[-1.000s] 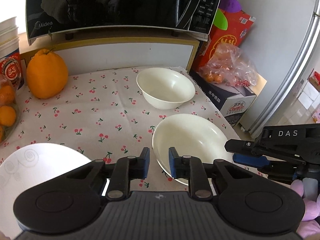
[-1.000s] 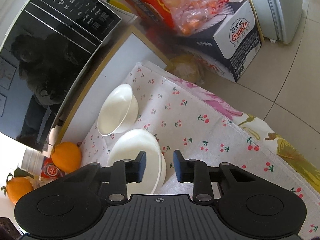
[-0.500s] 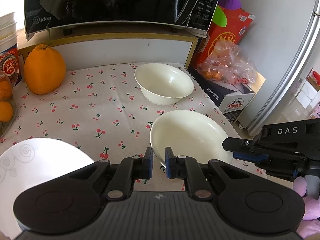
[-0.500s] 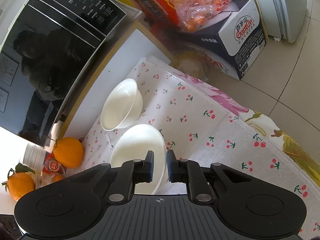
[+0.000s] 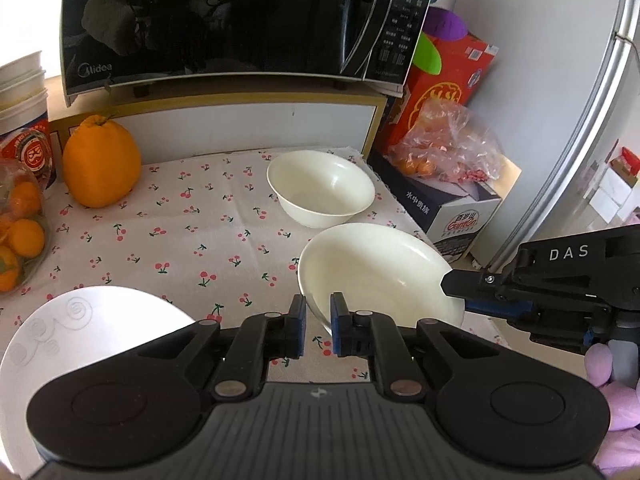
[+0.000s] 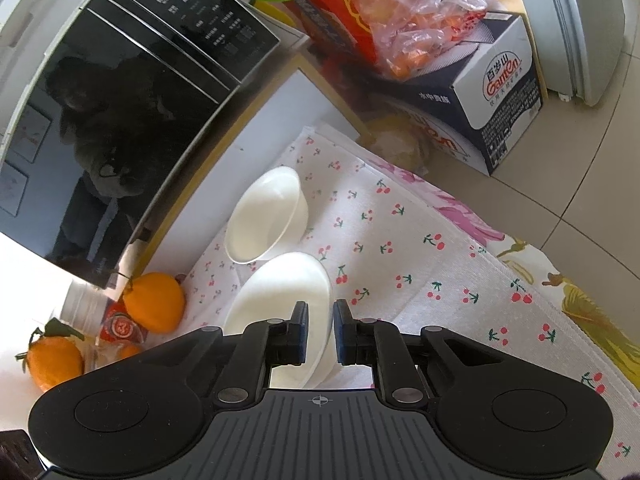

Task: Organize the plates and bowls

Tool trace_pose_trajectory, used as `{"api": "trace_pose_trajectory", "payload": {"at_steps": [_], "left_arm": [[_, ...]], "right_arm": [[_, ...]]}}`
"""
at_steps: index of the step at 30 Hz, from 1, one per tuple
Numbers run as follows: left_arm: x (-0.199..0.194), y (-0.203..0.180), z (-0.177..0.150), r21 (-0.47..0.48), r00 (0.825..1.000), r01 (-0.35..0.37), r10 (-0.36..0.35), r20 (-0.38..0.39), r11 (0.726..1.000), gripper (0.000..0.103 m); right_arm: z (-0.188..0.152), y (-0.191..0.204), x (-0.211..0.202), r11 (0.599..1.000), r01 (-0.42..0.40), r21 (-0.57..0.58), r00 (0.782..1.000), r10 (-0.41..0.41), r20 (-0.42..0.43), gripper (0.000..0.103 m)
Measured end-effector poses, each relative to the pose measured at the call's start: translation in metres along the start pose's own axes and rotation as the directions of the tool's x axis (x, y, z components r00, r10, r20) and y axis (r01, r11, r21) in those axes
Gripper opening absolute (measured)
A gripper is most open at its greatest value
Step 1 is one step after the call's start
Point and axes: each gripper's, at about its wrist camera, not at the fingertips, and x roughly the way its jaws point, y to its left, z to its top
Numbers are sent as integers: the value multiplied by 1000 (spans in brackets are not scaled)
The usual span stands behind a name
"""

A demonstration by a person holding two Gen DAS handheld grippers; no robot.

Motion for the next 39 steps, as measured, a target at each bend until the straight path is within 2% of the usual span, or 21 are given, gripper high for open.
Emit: {"api": "trace_pose_trajectory", "payload": {"at_steps": [13, 25, 39], "left_arm": [[-31, 0, -8, -51, 1000, 23, -23, 4, 998, 11], [-50, 6, -23, -107, 997, 60, -64, -35, 992, 11], [-64, 0, -39, -82, 993, 73, -80, -87, 994, 11]], "right_arm": [[-4, 13, -39, 998, -40, -46, 999, 39, -12, 14], [-19, 21, -66, 991, -63, -117, 996, 54, -76, 14], [-38, 25, -84, 970, -22, -242, 990, -13, -142, 14]]}}
